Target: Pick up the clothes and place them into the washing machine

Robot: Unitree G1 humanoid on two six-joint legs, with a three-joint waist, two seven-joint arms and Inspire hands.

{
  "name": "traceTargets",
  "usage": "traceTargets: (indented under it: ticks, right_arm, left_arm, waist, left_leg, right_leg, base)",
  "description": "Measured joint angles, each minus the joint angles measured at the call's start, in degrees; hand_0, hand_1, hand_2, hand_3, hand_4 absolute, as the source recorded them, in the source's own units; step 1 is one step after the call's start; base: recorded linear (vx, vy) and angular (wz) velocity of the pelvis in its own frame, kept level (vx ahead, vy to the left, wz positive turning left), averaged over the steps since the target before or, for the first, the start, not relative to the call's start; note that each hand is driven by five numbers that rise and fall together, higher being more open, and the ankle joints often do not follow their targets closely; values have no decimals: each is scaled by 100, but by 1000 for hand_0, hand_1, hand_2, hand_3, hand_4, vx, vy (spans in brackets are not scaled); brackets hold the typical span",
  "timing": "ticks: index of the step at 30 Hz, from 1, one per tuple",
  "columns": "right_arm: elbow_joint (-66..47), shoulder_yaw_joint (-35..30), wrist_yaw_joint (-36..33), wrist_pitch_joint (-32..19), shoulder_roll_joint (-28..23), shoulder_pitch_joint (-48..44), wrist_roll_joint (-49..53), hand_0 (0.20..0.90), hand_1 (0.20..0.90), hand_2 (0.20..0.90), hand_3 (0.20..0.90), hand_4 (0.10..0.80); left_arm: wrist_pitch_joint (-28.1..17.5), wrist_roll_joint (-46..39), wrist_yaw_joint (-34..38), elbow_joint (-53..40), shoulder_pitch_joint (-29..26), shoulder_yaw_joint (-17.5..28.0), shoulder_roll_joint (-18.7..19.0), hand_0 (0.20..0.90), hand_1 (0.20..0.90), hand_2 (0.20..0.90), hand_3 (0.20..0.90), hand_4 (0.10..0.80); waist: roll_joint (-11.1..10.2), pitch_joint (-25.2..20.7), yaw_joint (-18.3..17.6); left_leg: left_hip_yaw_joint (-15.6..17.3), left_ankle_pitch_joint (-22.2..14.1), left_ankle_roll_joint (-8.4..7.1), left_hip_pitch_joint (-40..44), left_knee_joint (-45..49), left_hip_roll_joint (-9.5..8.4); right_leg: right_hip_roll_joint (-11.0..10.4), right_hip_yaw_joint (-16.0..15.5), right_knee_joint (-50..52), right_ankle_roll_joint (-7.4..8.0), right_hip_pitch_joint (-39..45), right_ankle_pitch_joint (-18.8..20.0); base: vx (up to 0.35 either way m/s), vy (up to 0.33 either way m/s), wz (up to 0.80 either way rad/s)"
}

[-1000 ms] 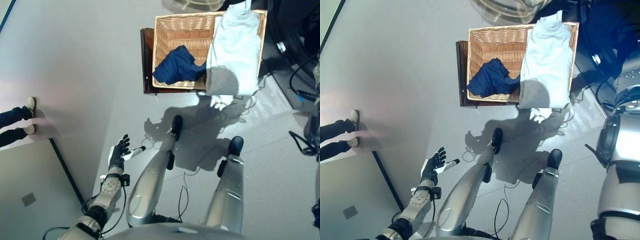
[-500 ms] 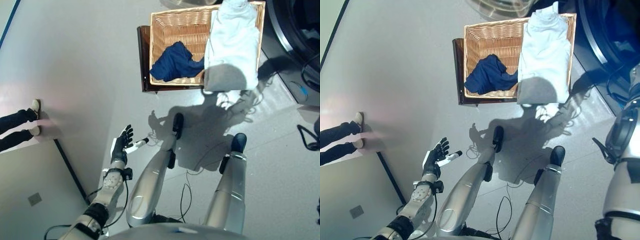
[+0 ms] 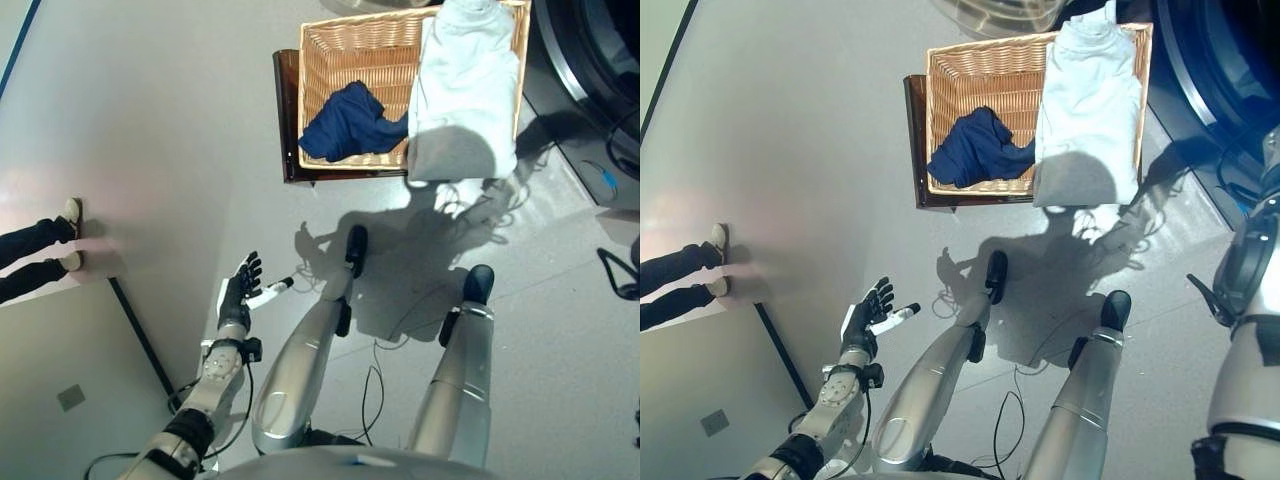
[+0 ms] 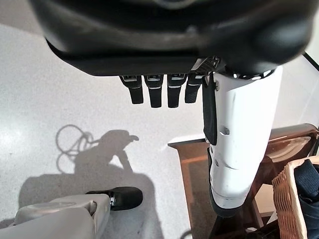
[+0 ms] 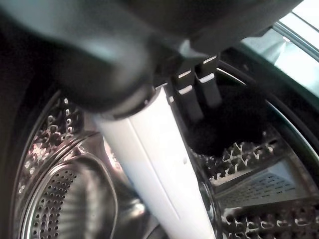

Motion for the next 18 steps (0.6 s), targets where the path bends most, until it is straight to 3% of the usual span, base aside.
traceTargets:
  ticks: [18]
  right_arm:
    - [-1,-62,-1,-45,19,1,-1,900,900,900,900,800]
  left_arm:
    - [0,-33,0,-11,0,8,0,900,900,900,900,800]
  waist:
    - [0,0,-1]
  left_leg:
    - [14,0,1,1,39,2]
  right_leg:
    - [2,7,-34,0,21,4]
  base:
    - [0,0,0]
